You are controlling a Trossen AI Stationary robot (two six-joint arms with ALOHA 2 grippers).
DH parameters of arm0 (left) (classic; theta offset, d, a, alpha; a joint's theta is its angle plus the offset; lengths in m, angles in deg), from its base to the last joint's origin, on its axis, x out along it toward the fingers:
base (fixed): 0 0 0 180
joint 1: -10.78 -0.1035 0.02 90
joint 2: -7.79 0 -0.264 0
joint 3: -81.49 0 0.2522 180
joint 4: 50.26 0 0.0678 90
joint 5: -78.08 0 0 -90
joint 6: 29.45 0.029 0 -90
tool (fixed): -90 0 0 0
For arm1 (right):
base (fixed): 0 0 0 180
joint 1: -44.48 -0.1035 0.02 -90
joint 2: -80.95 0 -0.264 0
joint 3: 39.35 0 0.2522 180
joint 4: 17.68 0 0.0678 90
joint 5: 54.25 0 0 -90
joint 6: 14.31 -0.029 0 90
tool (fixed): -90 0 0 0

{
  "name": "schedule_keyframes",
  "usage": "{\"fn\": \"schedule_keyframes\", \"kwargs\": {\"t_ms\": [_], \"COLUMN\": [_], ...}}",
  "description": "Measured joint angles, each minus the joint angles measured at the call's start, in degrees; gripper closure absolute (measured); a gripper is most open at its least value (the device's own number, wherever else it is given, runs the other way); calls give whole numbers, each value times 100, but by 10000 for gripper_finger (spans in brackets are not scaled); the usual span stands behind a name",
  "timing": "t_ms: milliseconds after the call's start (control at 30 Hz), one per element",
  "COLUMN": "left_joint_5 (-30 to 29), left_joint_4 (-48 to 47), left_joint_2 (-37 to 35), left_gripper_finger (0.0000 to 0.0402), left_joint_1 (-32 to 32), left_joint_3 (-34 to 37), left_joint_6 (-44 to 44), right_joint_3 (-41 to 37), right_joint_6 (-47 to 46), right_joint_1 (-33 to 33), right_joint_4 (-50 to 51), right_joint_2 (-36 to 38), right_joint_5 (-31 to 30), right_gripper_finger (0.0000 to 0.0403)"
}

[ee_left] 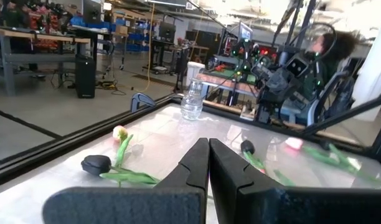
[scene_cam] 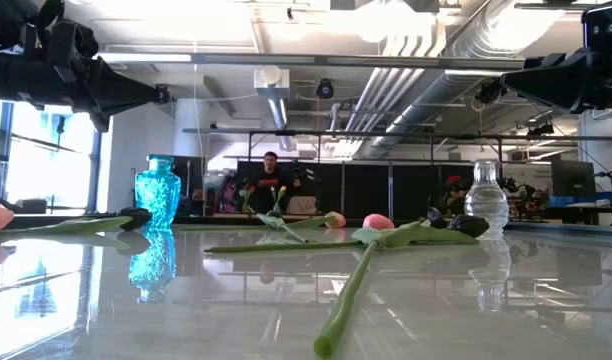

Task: Sort flowers into vase by color
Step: Put the black flower into the transparent vase

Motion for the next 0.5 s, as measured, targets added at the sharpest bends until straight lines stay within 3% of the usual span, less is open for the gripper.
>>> {"fn": "schedule_keyframes", "kwargs": {"t_ms": [400, 500], "left_joint_5": [-1, -1], "left_joint_4": [75, 79], "left_joint_2": [-1, 0], "left_gripper_finger": [401, 401], "left_joint_1": [0, 1], "left_joint_3": [2, 1], "left_joint_6": [-1921, -2675], "right_joint_3": [0, 0], "right_joint_6": [2, 491], "right_joint_1": [1, 1], "right_joint_4": [0, -2], "right_joint_2": [0, 0], "right_joint_5": [2, -33], "right_gripper_finger": [403, 403]}}
